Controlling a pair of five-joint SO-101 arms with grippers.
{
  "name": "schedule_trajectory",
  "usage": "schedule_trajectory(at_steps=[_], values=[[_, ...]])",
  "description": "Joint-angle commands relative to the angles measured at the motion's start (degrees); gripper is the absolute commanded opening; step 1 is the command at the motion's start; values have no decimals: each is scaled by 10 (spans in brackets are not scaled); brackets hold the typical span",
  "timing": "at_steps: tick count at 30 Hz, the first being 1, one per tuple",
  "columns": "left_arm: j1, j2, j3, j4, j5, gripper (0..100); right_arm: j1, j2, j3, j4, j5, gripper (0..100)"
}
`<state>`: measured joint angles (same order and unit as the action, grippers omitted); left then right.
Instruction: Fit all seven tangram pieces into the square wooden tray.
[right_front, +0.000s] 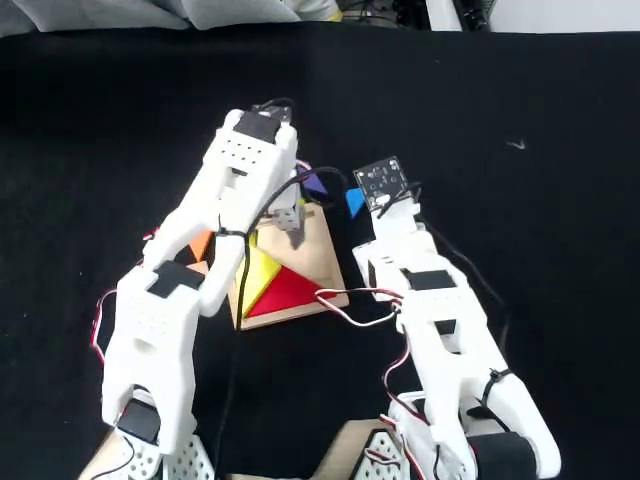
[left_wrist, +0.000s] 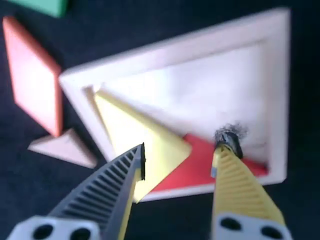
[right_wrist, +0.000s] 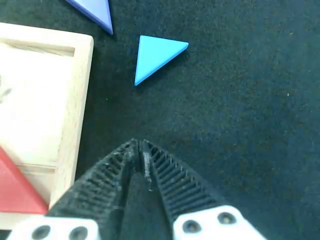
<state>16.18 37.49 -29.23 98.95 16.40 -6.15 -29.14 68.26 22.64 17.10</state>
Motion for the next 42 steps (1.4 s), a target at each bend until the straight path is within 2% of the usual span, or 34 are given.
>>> schedule_trajectory(at_steps=[1,6,11,19,26,37,42], values=[[7,-45,-7,20,-56,230,9,-20,-4,-12,0,11],[87,-91,73,19,-136,219,10,-21,-3,-13,-2,11],[104,-113,101,18,-178,28,13,-21,-3,-13,-3,11],[105,-32,105,18,-177,50,13,-21,-2,-14,-3,11],[101,55,28,18,-177,50,11,-21,-2,-14,-3,11],[101,68,-24,18,-179,50,10,-21,-3,-14,-3,11],[106,69,-109,18,-176,50,10,-21,-3,-14,-3,11]])
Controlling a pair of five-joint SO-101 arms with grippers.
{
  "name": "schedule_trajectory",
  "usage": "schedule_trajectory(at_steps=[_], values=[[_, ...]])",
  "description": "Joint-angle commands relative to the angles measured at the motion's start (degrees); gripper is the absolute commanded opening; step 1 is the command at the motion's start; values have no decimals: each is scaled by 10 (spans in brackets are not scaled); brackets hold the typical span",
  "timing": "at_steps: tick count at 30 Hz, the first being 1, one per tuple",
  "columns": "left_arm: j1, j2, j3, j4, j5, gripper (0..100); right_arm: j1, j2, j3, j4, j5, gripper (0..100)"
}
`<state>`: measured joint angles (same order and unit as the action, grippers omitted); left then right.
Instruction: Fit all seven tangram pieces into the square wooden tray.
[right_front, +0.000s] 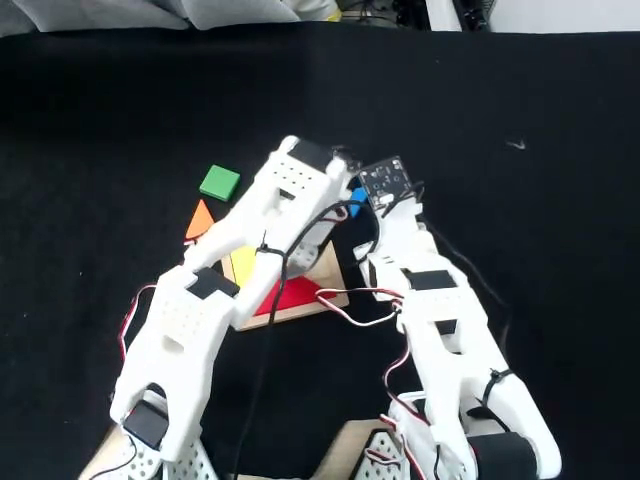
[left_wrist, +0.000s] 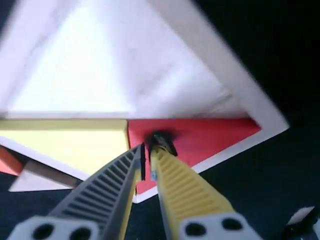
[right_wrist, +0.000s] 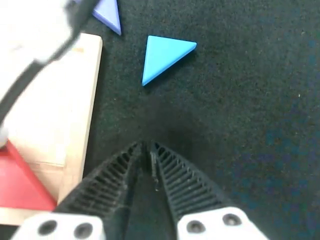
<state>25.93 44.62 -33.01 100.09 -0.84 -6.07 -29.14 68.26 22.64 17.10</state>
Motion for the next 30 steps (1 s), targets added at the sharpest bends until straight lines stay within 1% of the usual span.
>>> schedule_trajectory(at_steps=[1,3,6,9,13,17,21,26,30], values=[[8,3,-92,6,-4,50,10,-21,-3,-14,-3,11],[8,8,-120,4,-4,50,12,-21,-3,-14,-3,11],[10,40,-128,-18,-4,50,13,-22,-3,-14,-3,11],[10,83,-128,-23,-4,50,13,-22,-4,-14,-3,11],[7,130,-130,3,-8,50,13,-22,-4,-14,-3,11],[1,129,-104,9,-12,50,13,-22,-4,-14,-3,11],[0,129,-72,9,-70,50,13,-22,-4,-14,-3,11],[-8,128,-29,9,-104,50,13,-22,-4,-14,-3,11],[-15,98,17,9,-140,50,13,-22,-4,-14,-3,11]])
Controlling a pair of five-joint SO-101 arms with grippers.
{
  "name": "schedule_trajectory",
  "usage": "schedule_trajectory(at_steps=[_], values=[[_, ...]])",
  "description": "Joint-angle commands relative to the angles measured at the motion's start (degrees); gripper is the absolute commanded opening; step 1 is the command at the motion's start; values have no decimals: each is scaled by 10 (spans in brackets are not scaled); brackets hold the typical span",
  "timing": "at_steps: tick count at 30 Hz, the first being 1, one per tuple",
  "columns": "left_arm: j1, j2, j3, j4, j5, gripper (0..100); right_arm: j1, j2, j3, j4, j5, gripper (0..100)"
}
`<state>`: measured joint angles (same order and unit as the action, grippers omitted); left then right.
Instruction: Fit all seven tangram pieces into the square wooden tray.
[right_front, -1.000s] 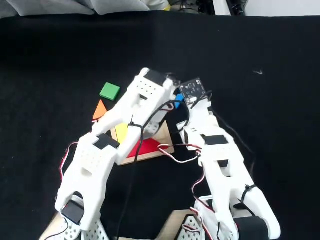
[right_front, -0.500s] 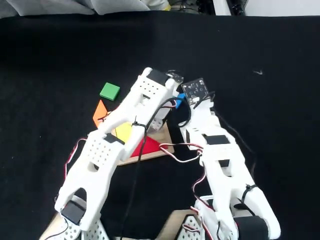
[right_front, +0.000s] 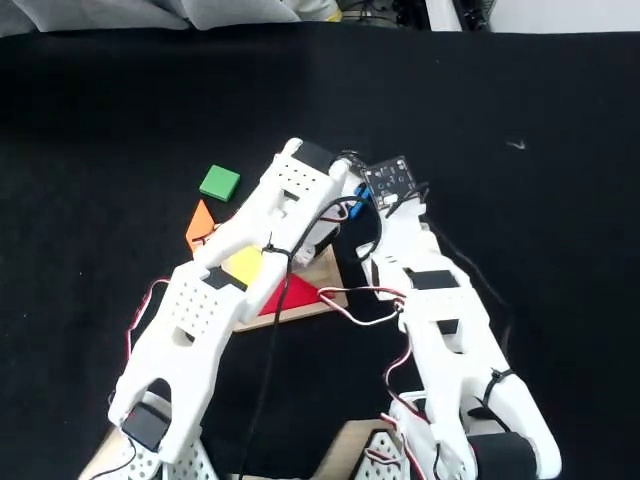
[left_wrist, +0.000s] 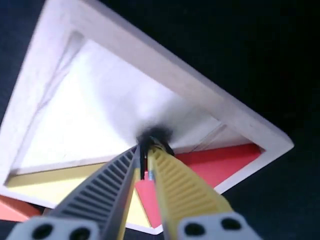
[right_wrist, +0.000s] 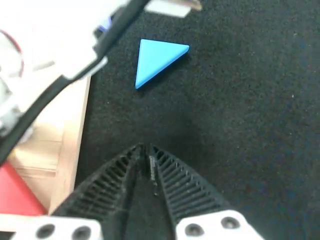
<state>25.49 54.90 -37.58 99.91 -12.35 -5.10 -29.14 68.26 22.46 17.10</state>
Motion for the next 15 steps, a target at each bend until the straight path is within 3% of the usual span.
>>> schedule_trajectory(at_steps=[1,8,15], values=[[-12,-19,78,11,-33,50,4,-22,-4,-12,-3,11],[-14,-120,159,9,-63,50,4,-22,-4,-12,-3,11],[-18,-154,106,9,-57,62,4,-22,-4,-12,-3,11]])
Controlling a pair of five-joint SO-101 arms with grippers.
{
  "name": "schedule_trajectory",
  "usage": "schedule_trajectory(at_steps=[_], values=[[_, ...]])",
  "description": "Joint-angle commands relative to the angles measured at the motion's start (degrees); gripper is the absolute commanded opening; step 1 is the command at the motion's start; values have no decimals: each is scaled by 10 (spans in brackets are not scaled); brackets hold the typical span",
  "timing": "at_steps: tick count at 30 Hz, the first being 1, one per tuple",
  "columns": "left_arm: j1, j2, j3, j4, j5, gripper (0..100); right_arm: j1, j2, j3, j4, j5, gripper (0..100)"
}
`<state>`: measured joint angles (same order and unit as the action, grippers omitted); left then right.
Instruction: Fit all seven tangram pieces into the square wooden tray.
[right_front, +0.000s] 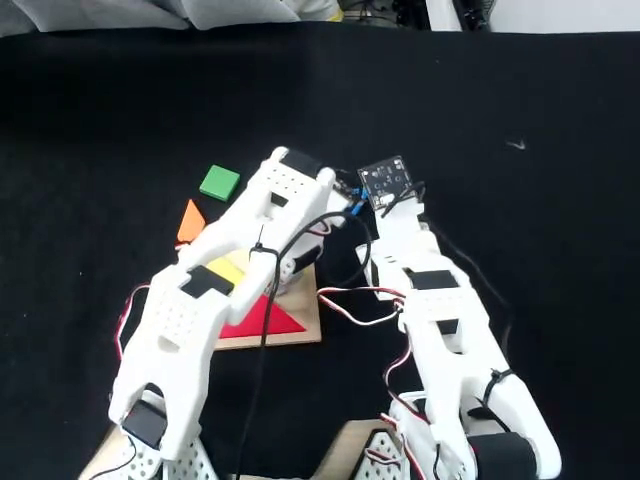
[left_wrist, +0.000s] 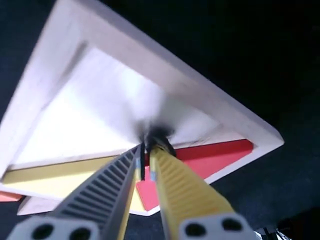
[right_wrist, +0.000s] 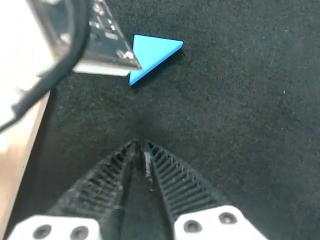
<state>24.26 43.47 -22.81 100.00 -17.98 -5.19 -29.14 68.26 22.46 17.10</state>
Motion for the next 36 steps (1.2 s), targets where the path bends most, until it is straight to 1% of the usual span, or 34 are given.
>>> schedule_trajectory(at_steps=[1,5,10,17,19,22,26,28,30,33,36], values=[[-11,-40,-54,8,4,80,4,-22,-4,-12,-3,11],[-63,-59,-121,9,43,170,4,-22,-4,-12,-3,11],[-150,-151,-187,9,68,184,4,-22,-4,-12,-3,11],[-230,-349,-167,9,77,184,13,-22,-9,-11,-3,11],[-254,-400,-142,9,98,184,22,-22,-10,-12,-3,11],[-298,-467,-92,8,127,184,25,-22,-10,-12,-3,11],[-356,-547,-7,7,127,184,23,-22,-13,-8,-3,11],[-377,-580,51,-3,127,184,23,-22,-38,31,-1,12],[-399,-616,141,-46,129,184,25,-21,-104,120,-3,12],[-447,-658,291,-163,132,184,24,-16,-215,247,-4,12],[-481,-680,439,-275,173,184,6,-16,-284,308,-2,12]])
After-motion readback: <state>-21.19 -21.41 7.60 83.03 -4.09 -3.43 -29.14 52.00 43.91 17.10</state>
